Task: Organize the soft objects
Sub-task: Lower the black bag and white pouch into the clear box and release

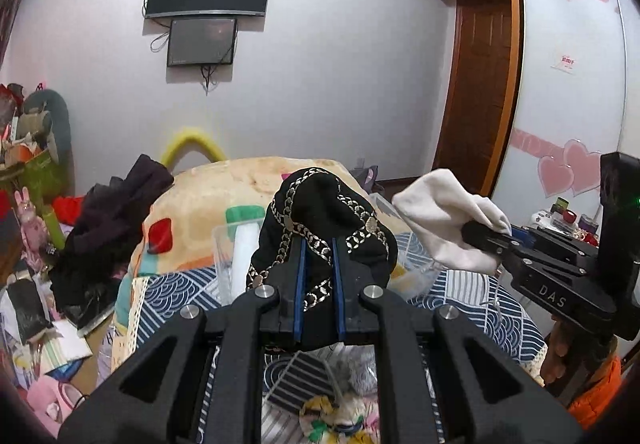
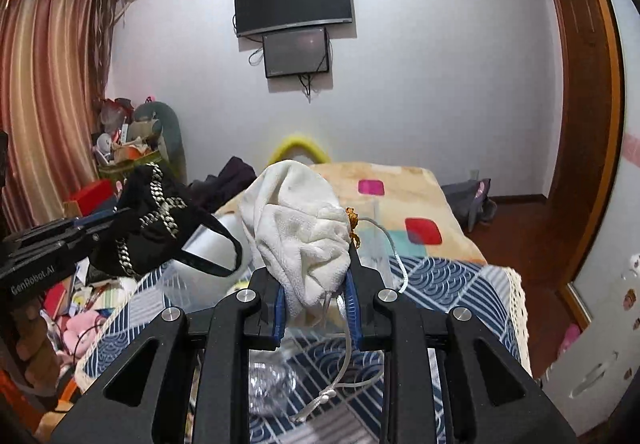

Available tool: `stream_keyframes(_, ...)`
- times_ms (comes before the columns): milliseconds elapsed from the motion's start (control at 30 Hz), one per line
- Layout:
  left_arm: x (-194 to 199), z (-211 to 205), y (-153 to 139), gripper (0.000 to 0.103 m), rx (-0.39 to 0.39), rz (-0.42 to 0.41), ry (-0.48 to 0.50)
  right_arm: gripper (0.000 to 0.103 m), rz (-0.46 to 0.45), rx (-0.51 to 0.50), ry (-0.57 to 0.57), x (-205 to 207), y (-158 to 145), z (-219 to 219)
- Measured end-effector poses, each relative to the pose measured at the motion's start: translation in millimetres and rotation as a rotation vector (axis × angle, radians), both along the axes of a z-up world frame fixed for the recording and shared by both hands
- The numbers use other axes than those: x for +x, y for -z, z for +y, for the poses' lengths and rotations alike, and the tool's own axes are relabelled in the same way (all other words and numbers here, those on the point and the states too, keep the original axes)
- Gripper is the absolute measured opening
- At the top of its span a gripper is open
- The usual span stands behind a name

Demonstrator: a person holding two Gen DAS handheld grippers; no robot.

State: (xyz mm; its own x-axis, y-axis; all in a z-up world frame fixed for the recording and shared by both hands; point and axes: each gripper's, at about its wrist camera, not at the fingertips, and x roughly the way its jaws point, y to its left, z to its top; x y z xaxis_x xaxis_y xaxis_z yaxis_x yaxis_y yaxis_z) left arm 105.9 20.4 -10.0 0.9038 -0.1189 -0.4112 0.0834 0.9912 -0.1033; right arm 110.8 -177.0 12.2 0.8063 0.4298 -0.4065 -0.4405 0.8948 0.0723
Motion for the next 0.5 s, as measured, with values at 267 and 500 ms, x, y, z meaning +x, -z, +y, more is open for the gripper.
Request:
stream_keyframes(267, 41.8, -2.1, 10.4, 0.012, -0.037, 0.058, 0.015, 0.022, -0.005, 0.003, 0.009, 17.7, -1.8, 10.9)
stream_keyframes(500, 72.2, -5.3, 33.7, 0.012, -0.042, 0.129, 0.023, 0.022, 0.055, -0.004, 0.001, 37.8, 10.9, 23.4)
